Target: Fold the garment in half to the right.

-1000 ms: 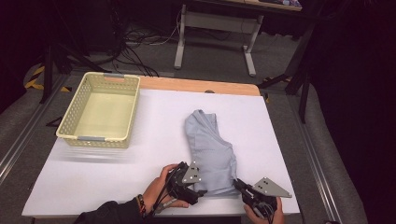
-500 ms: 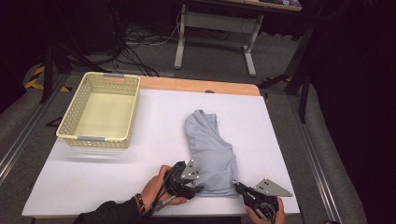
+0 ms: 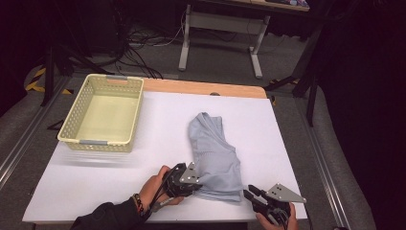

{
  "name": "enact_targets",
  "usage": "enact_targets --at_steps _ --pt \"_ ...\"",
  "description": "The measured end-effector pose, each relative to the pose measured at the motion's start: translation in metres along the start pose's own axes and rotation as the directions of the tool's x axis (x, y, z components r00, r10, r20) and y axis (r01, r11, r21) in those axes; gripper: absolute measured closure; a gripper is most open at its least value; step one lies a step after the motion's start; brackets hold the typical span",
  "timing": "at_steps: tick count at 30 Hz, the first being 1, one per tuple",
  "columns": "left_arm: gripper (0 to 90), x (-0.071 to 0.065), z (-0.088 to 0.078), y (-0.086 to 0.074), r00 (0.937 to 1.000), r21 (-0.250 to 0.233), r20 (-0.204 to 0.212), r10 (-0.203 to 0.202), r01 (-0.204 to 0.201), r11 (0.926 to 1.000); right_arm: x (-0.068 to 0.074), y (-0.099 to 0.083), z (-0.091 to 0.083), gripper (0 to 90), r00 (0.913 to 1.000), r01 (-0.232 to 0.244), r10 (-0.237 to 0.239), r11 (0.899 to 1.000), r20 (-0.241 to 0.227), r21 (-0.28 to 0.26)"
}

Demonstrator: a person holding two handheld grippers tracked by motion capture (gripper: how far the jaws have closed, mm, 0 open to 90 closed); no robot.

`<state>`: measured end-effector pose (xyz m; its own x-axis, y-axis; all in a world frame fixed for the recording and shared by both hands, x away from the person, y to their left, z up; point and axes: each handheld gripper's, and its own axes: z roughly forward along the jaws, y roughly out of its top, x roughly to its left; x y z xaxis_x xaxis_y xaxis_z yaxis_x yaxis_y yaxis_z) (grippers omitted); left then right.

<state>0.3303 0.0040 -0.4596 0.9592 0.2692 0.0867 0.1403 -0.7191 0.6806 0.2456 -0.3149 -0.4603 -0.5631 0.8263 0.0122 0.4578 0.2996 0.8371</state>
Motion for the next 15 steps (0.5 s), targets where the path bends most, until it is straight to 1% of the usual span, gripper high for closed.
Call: enact_targets --at_steps 1,3,5,7,8,9,10,12,13,14,15 --pt "74.7 0.002 -0.002 -0.002 1.0 0.0 -0.009 0.002 -0.002 1.0 0.0 0.0 -0.001 65.1 1.0 0.003 -0.003 1.0 0.001 -0.018" --pt "74.7 0.006 -0.007 -0.007 0.9997 0.007 -0.023 0.009 -0.009 0.9999 -0.002 0.001 -0.001 57.0 0.9996 -0.018 0.019 0.999 0.02 -0.044" --pt "74.7 0.009 -0.011 -0.011 0.9993 0.008 -0.032 0.019 -0.018 0.9998 -0.004 0.0 -0.001 56.5 0.9989 -0.033 0.035 0.998 0.032 -0.06" --pt "74.6 0.011 -0.016 -0.017 0.9991 0.012 -0.033 0.024 -0.024 0.9996 -0.005 0.001 0.001 56.3 0.9982 -0.04 0.042 0.997 0.042 -0.061" --pt "74.5 0.011 -0.018 -0.018 0.9993 0.017 -0.031 0.019 -0.018 0.9997 -0.005 0.003 0.003 56.0 0.9985 -0.036 0.038 0.998 0.038 -0.061" --pt "74.4 0.011 -0.02 -0.02 0.9995 0.016 -0.028 0.015 -0.015 0.9998 -0.003 0.007 0.007 55.1 0.9988 -0.017 0.02 0.998 0.045 -0.059" --pt "74.3 0.011 -0.023 -0.023 0.9992 0.023 -0.033 0.023 -0.022 0.9995 -0.002 0.01 0.009 54.4 0.9991 -0.015 0.017 0.998 0.04 -0.063" --pt "74.1 0.01 -0.026 -0.025 0.9991 0.029 -0.034 0.025 -0.024 0.9993 0.001 0.018 0.013 51.4 0.9997 -0.018 0.019 0.997 0.018 -0.08" --pt "74.0 0.009 -0.028 -0.028 0.9996 0.021 -0.022 0.015 -0.014 0.9997 0.002 0.023 0.016 50.4 0.9997 -0.023 0.023 0.995 -0.001 -0.094" --pt "73.9 0.009 -0.028 -0.028 0.9996 0.021 -0.022 0.015 -0.014 0.9997 0.002 0.023 0.016 50.4 0.9997 -0.023 0.023 0.995 -0.001 -0.094" --pt "73.7 0.007 -0.03 -0.03 0.9998 0.015 -0.017 0.006 -0.005 0.9999 0.006 0.036 0.022 47.9 0.9998 -0.02 0.019 0.993 -0.008 -0.113"
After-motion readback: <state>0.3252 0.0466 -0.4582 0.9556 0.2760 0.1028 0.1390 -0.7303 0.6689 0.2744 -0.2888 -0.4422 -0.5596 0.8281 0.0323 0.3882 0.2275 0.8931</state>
